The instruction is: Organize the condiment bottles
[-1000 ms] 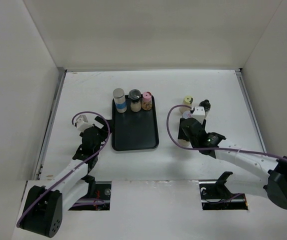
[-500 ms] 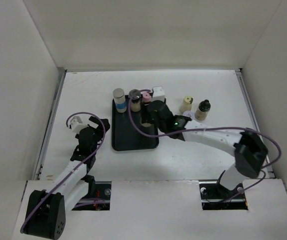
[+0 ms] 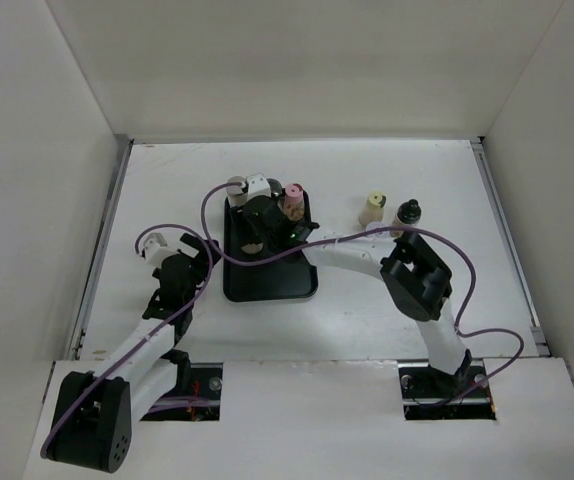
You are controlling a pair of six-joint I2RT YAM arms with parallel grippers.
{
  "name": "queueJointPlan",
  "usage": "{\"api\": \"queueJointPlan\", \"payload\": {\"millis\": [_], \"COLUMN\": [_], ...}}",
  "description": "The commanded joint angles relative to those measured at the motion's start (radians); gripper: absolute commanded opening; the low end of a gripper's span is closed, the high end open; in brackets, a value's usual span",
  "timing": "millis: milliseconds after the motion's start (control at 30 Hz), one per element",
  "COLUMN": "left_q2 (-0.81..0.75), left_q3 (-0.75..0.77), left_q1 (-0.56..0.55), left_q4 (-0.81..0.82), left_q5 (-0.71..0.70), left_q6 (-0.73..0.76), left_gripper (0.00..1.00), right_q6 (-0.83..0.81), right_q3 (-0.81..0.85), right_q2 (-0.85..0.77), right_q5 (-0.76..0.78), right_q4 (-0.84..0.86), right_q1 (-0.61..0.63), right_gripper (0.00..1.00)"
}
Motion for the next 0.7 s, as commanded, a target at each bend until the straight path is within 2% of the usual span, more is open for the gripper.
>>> {"api": "queueJointPlan", "payload": {"millis": [0, 133, 267, 367, 467, 533, 567, 633, 667], "left_q2": [0.005, 0.000, 0.010, -0.006, 0.008, 0.003, 0.000, 0.005, 0.008], "left_q3": [0.005, 0.003, 0.003, 0.000, 0.003, 0.002, 0.000, 0.003, 0.005], "left_q1": [-0.010, -0.010, -0.008, -0.010, -0.010, -0.010, -0.011, -0.019, -0.020], "left_q4": [0.049, 0.051, 0.054, 0.054, 0.055, 0.055, 0.055, 0.058, 0.058], "left_q5": [0.003, 0.007, 0.012, 0.006, 0.007, 0.012, 0.007, 0.000, 0.001], "left_q6": [-0.003, -0.003, -0.001, 0.000, 0.000, 0.000, 0.000, 0.000, 0.000], "left_gripper": [1.00, 1.00, 1.00, 1.00, 1.00, 1.00, 1.00, 1.00, 1.00], "right_q6": [0.006, 0.022, 0.052, 0.051, 0.040, 0.026, 0.025, 0.032, 0.031], "right_q3": [0.099, 0.121, 0.101, 0.031, -0.084, -0.196, -0.257, -0.385, -0.451], "right_q2": [0.013, 0.049, 0.009, -0.094, -0.241, -0.359, -0.414, -0.528, -0.584], "right_q5": [-0.029, -0.035, -0.052, -0.041, -0.043, -0.037, -0.029, 0.003, 0.024], "right_q4": [0.089, 0.084, 0.089, 0.110, 0.148, 0.171, 0.178, 0.175, 0.167], "right_q1": [0.003, 0.006, 0.006, 0.006, 0.006, 0.002, -0.004, -0.035, -0.050], "right_gripper": [0.59, 0.71, 0.89, 0.95, 0.96, 0.90, 0.82, 0.54, 0.43]}}
